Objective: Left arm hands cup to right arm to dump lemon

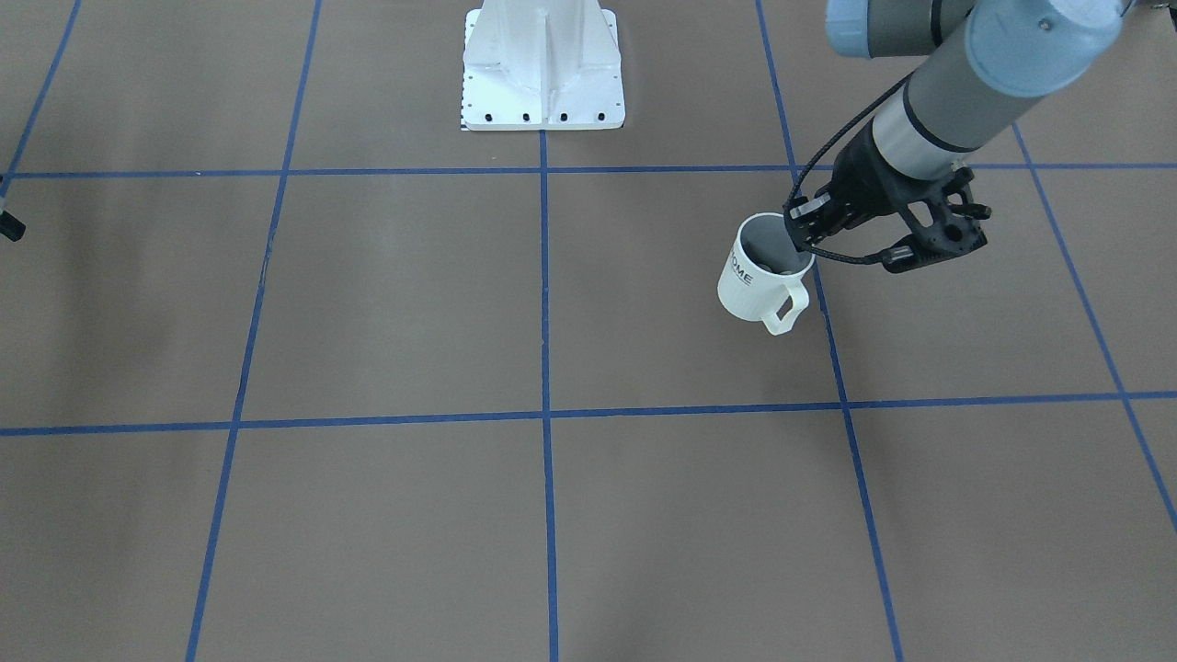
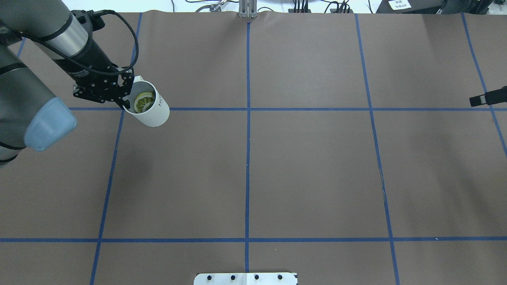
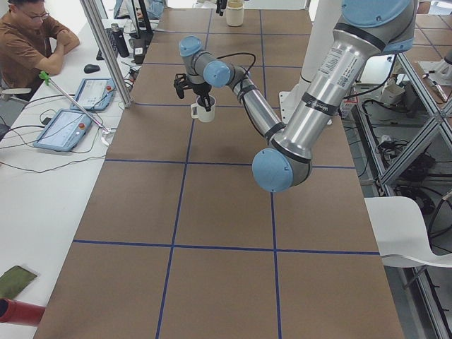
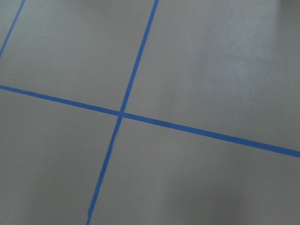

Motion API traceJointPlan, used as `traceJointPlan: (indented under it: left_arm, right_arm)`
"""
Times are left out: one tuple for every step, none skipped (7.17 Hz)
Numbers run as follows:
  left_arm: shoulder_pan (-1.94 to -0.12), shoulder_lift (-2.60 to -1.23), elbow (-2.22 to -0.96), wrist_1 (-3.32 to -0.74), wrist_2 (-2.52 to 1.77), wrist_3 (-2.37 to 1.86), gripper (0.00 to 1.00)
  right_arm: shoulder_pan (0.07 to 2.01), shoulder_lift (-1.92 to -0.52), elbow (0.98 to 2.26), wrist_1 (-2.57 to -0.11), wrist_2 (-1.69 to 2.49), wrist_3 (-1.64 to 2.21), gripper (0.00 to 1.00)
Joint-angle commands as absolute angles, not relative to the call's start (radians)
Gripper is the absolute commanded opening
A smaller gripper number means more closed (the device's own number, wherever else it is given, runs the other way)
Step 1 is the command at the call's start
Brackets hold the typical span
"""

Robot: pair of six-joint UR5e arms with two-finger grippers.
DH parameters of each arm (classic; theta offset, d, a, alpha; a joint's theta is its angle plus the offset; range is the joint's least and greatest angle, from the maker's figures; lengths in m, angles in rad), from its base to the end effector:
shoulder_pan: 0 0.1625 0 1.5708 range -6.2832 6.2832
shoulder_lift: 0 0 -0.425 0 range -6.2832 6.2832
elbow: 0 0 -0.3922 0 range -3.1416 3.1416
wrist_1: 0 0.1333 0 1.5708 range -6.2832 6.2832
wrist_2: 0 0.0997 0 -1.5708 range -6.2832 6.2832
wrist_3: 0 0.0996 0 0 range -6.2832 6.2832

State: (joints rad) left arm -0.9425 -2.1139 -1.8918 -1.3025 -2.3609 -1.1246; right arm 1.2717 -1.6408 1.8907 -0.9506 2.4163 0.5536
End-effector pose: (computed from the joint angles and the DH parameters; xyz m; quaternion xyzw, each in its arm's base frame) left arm 0.2998 -0.5191 0.2301 -0.1094 0.4436 -0.1072 0.8830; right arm -0.0809 -0.4617 0.4559 0.1961 -0.4977 -0.0666 0.8423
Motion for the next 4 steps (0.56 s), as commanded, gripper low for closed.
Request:
traceJointPlan:
  left_arm:
    - [-0.907, -2.24, -1.805, -1.302, -2.358, -1.24, 0.0]
    - [-0.876, -2.296, -1.76, -1.302, -2.353, -1.29, 0.0]
    - [-0.874, -2.327, -1.735, -1.302, -2.355, -1.293, 0.0]
    - [-0.874, -2.336, -1.726, -1.302, -2.356, -1.293, 0.0]
  right_arm:
    - [1.186, -1.544, 1.899, -0.925, 2.245, 0.665, 1.0]
    - [1.108, -1.52, 1.901, -0.889, 2.142, 0.696, 1.0]
    - [1.029, -1.496, 1.902, -0.853, 2.038, 0.778, 0.99]
    - [0.926, -1.47, 1.902, -0.813, 1.902, 0.804, 0.99]
